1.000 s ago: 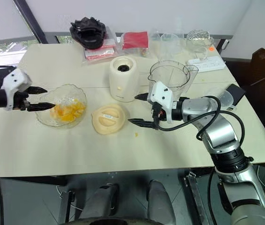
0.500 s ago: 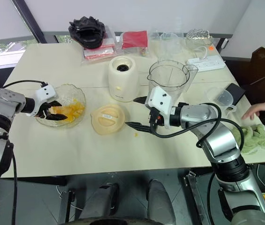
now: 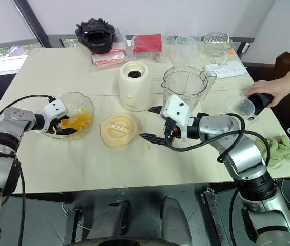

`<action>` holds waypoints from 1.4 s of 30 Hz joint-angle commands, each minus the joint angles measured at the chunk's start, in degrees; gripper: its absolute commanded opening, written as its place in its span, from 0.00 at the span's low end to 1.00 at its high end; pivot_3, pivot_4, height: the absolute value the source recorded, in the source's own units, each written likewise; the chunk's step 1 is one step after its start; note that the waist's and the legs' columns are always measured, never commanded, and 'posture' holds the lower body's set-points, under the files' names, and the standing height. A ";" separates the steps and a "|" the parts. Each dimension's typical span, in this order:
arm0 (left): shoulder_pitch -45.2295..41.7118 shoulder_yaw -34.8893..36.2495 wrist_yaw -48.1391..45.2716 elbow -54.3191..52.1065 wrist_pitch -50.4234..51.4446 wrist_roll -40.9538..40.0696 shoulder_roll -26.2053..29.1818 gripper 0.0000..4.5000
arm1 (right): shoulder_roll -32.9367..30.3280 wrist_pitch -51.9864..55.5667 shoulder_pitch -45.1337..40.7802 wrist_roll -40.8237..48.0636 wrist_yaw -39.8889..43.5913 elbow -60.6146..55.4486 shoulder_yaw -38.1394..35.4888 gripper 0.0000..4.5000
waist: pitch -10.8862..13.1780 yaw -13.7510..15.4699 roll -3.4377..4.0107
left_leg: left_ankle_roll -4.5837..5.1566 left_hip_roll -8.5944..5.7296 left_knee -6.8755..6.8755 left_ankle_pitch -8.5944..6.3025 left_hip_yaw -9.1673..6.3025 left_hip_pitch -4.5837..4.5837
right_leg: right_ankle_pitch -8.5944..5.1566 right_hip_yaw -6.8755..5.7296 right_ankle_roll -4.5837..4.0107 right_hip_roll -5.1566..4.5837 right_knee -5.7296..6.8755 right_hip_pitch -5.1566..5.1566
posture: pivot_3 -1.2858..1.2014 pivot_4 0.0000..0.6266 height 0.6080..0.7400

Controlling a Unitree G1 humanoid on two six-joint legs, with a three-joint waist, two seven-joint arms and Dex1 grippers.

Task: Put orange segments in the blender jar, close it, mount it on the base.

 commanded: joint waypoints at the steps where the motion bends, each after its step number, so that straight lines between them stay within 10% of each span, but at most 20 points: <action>1: 0.37 1.37 2.63 0.65 -0.37 0.58 0.02 0.85 | -0.71 -0.12 -0.39 0.80 -0.36 -2.87 -1.50 0.97 | 0.00 0.01 0.00 | 0.00 0.00 0.03 0.00 0.00 0.00 | 0.00 0.00 0.00 0.00 0.04 0.00 | 0.52 0.24 1.00; 7: 0.26 2.34 2.64 0.52 -0.16 0.00 -0.52 0.36 | -0.94 0.16 -0.27 0.91 -0.74 -3.16 -1.47 0.98 | 0.00 -0.05 0.00 | 0.01 -0.01 0.31 -0.01 0.00 0.00 | 0.00 0.00 0.00 0.00 0.34 0.00 | 0.52 0.24 1.00; 42: 4.10 13.05 -5.00 -13.10 1.85 -9.18 3.24 0.19 | 0.35 -1.44 -2.06 -0.04 -0.29 -1.00 0.36 0.98 | 0.00 -0.06 -0.01 | 0.02 -0.02 0.58 -0.02 -0.03 -0.01 | 0.00 0.01 0.00 0.00 0.50 0.03 | 0.52 0.24 1.00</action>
